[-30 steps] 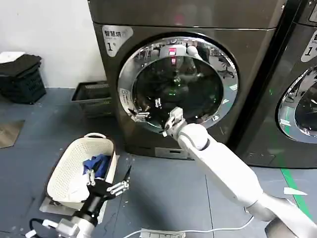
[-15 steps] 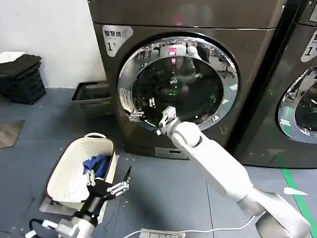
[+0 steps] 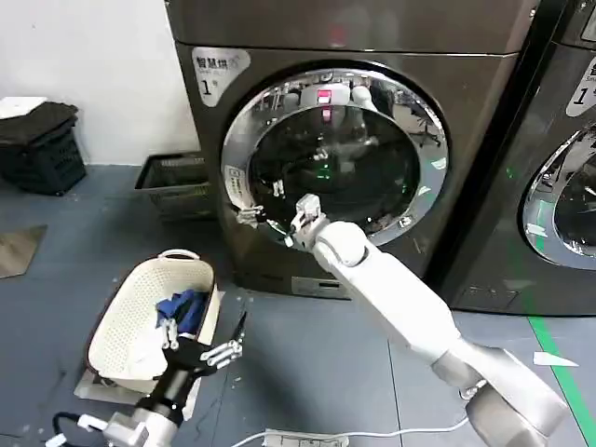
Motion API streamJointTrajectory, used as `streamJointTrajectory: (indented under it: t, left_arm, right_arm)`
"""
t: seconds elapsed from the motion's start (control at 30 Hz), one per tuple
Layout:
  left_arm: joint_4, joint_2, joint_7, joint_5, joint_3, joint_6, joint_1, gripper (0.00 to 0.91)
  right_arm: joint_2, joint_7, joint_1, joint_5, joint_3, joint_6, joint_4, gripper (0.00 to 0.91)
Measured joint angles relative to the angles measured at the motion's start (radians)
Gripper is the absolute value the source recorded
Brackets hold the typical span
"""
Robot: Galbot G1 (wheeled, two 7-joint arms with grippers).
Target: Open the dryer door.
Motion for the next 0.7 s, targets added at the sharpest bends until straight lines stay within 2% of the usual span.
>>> streamJointTrajectory:
  t: [0.33, 0.7]
  left_arm:
    - [-0.001, 0.0, 0.0, -0.001, -0.002, -0.002, 0.0, 0.907]
    - [0.008, 0.009, -0.001, -0.019, -0.025, -0.002, -0.008, 0.907]
  right_arm:
    - [0.008, -0.051, 0.015, 0.01, -0.024, 0.006, -0.008, 0.907]
    - [-0.04, -0.106, -0.001, 0.095, -0.058, 0.007, 0.072, 0.907]
